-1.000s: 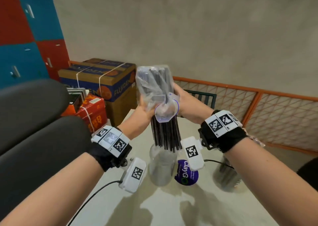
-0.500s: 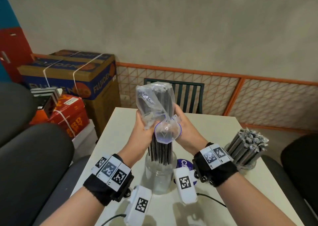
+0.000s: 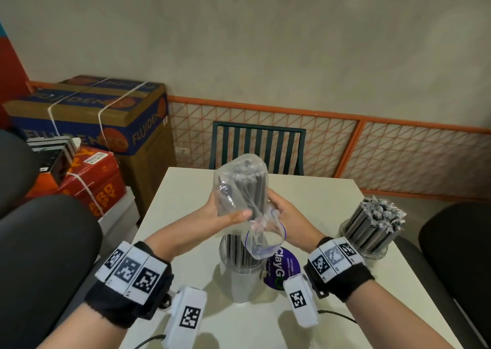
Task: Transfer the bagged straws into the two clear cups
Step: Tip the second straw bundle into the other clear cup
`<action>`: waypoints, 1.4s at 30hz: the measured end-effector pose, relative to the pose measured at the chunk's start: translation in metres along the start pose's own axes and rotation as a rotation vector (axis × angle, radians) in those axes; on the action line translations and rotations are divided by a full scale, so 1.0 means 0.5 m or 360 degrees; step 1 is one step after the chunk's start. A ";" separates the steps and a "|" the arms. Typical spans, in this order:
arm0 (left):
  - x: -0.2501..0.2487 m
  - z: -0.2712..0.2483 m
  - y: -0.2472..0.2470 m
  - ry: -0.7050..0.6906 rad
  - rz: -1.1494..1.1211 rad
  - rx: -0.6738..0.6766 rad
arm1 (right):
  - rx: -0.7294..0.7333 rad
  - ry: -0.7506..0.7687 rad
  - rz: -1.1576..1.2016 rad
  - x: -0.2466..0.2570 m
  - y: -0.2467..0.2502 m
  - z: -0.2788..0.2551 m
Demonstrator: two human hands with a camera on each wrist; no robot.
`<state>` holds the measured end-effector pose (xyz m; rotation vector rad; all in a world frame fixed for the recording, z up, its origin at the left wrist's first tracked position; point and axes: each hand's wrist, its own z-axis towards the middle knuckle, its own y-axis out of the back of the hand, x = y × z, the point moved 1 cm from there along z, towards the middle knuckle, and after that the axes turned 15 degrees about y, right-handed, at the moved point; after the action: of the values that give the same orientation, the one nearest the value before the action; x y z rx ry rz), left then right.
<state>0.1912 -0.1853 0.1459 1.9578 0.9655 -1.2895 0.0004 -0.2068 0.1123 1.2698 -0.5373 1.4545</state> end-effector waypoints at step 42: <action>-0.171 -0.133 -0.112 -0.0547 -0.0373 -0.1366 | 0.0800 0.0088 -0.1430 0.213 0.161 -0.271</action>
<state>0.1555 -0.1222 0.2442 0.9610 1.3048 -1.0227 -0.1116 -0.0724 0.1876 1.5586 0.4478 0.8525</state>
